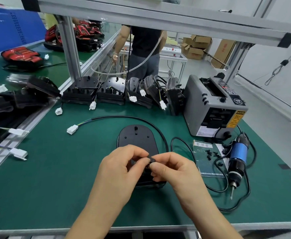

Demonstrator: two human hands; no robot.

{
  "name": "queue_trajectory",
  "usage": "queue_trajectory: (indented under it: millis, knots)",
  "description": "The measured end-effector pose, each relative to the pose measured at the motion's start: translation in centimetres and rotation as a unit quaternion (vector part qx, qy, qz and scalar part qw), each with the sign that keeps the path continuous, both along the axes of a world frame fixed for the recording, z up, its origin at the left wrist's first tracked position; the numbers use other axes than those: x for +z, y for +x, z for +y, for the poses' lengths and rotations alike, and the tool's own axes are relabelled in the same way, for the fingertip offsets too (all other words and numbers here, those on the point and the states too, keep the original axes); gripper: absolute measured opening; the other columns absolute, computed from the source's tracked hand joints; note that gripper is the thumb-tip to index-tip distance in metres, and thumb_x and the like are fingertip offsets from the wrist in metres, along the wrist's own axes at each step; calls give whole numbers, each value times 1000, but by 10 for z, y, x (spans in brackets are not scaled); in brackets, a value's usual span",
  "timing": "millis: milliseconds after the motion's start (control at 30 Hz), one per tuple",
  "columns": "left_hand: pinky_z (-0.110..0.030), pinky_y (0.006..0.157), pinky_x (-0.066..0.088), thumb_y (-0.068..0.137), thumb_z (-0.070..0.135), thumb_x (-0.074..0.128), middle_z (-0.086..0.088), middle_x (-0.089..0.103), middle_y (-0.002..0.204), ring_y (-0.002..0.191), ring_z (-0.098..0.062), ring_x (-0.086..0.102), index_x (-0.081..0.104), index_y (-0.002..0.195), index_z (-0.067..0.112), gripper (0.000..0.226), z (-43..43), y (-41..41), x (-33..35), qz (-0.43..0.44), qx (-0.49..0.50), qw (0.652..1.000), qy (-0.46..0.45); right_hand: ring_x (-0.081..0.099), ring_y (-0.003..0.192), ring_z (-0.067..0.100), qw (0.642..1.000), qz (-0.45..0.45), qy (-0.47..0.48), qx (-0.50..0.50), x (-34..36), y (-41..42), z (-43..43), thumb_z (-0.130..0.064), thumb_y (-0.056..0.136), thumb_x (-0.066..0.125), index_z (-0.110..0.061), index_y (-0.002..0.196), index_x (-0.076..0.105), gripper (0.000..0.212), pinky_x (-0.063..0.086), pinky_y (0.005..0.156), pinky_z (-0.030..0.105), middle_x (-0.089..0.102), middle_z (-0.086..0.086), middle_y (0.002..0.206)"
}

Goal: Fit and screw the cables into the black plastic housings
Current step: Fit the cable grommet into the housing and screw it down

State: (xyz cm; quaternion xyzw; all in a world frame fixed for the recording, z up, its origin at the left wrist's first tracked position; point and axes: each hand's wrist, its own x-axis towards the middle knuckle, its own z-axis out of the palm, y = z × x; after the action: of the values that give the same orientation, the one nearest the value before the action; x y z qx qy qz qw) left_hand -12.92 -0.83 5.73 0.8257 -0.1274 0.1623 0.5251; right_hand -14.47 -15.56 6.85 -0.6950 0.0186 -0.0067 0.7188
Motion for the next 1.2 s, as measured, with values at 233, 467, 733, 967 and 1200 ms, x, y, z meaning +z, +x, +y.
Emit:
queue_trajectory:
  millis: [233, 467, 733, 967, 1200]
  knots:
    - [-23, 69, 42, 82, 33, 60, 17, 60, 78, 77, -6, 54, 64, 72, 26, 13, -1, 3, -4, -90, -9, 992, 89, 60, 57, 8, 999, -34, 4, -38, -5, 2, 6, 3, 81, 66, -14, 74, 71, 19, 50, 55, 19, 67, 1, 61]
    - [-20, 73, 46, 81, 30, 61, 16, 63, 92, 87, 0, 55, 69, 88, 19, 16, 0, 3, -11, -117, 42, 991, 49, 59, 55, 7, 999, -37, 2, -36, -5, 5, 10, 2, 82, 66, -16, 70, 71, 22, 48, 53, 18, 66, -1, 60]
    - [-29, 72, 44, 87, 21, 56, 8, 61, 86, 83, -18, 53, 66, 78, 15, 15, 1, 10, -15, -222, 9, 961, 164, 57, 53, 9, 994, -30, 61, -83, -14, 1, 16, 1, 82, 66, -11, 70, 70, 17, 48, 50, 19, 65, 3, 59]
    - [-25, 74, 41, 89, 25, 56, 7, 58, 88, 86, -17, 47, 68, 81, 19, 16, 8, 11, -23, -230, -33, 957, 175, 55, 51, 9, 997, -17, -19, -79, -22, -7, 8, -2, 80, 69, -20, 69, 73, 21, 47, 50, 19, 64, 1, 58]
    - [-13, 80, 32, 75, 29, 71, 13, 58, 90, 93, -8, 43, 69, 87, 20, 15, 5, 11, -29, -109, 19, 979, 172, 55, 55, 3, 980, -41, -142, -132, -32, -5, 5, -10, 78, 73, -28, 71, 70, 20, 49, 60, 23, 67, -6, 62]
